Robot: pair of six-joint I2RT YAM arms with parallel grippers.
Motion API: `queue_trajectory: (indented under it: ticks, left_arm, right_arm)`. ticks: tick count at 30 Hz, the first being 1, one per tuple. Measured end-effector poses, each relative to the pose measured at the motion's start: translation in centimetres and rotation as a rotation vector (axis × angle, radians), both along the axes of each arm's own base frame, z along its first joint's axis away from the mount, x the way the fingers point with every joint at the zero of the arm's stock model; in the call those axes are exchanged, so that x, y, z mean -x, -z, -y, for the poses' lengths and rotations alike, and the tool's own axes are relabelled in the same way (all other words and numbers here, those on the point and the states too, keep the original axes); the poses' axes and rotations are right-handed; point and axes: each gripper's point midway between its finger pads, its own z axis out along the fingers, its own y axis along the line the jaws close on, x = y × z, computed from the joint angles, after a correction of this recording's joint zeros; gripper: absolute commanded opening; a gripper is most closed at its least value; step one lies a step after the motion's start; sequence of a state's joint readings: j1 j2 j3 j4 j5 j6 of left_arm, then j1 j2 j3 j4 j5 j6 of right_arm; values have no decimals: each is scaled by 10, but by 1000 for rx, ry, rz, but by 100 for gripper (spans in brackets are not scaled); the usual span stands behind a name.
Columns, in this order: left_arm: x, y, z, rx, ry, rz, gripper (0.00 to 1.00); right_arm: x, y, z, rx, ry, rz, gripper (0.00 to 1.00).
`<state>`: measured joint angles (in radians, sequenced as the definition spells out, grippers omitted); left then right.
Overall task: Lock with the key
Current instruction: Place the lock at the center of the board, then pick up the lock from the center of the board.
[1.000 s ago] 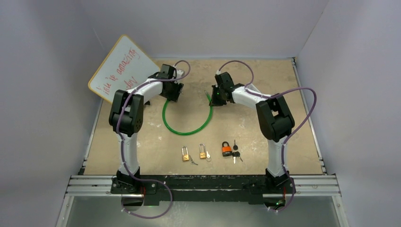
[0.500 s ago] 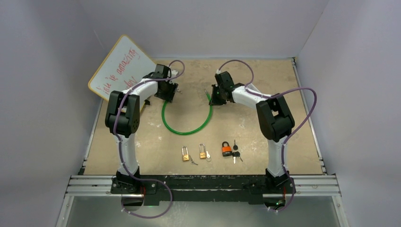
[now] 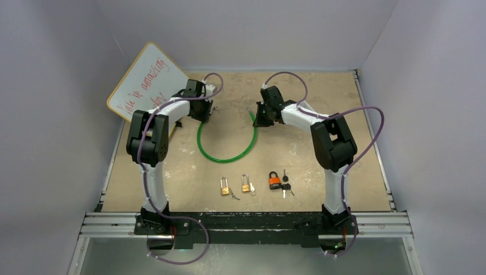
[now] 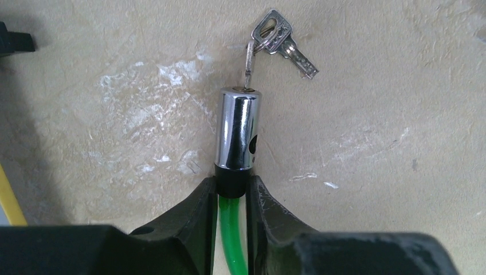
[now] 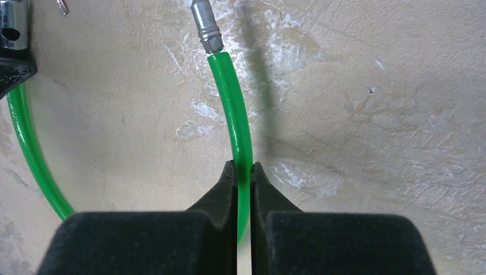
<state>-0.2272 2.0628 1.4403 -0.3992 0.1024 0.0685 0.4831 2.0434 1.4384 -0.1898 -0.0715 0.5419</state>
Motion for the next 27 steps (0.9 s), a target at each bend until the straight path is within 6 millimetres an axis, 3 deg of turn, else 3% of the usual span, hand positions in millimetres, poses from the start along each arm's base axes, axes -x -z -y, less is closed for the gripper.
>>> queue_trajectory:
  ticks: [9,14,22,27]
  left_arm:
    - [2,-4,5,82,2,54,0]
    - [18,-18,12,138,27,51,0]
    - [23,-110,23,214,76,225,0]
    - [49,-149,40,201,111,311,0]
  right_arm:
    - [1,-5,-5,-27,-28,-1,0]
    - [5,-33,-16,-96,-96,34,0]
    - [14,-124,-22,-204,-167,191,0]
    - [38,-161,-19,-256,-204,241,0]
